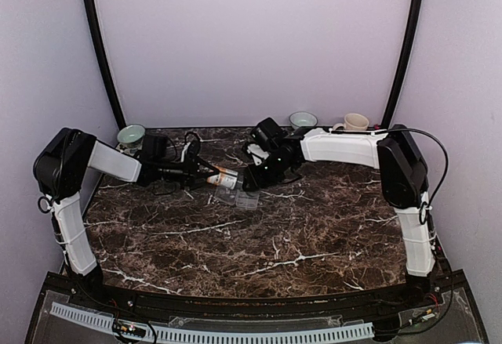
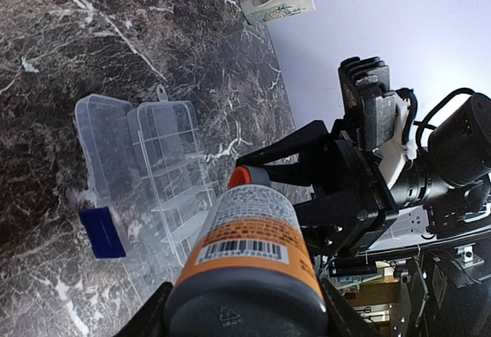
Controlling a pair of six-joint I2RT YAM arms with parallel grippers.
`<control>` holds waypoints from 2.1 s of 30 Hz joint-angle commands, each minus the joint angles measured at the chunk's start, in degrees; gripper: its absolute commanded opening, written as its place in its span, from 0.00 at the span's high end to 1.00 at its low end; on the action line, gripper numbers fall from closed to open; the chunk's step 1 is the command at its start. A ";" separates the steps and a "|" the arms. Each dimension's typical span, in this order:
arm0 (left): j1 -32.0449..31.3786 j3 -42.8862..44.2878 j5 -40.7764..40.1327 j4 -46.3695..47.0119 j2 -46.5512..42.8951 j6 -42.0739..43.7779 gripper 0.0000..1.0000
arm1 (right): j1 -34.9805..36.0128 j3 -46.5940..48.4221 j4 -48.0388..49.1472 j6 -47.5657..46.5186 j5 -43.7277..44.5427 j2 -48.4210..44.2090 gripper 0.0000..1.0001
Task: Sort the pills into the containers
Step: Pour the pill into the compartment of the pill container.
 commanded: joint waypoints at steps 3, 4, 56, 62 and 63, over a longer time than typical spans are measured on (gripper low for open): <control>-0.71 2.14 0.62 1.40 0.13 0.27 0.88 | -0.22 0.49 0.60 0.07 0.01 0.04 0.64; -0.70 2.19 0.68 1.27 0.13 0.40 0.88 | -0.24 0.16 0.71 0.10 0.18 -0.17 0.64; -2.51 3.59 -1.37 -3.29 1.12 4.02 0.90 | -0.56 2.29 -0.10 0.25 -0.55 0.83 0.65; -1.13 -0.62 0.63 11.33 1.28 -6.22 0.90 | -1.06 0.28 1.57 0.74 0.21 -1.18 0.65; -0.88 -1.40 1.18 14.52 1.50 -8.58 0.91 | -1.16 -0.03 1.98 0.79 0.22 -1.69 0.65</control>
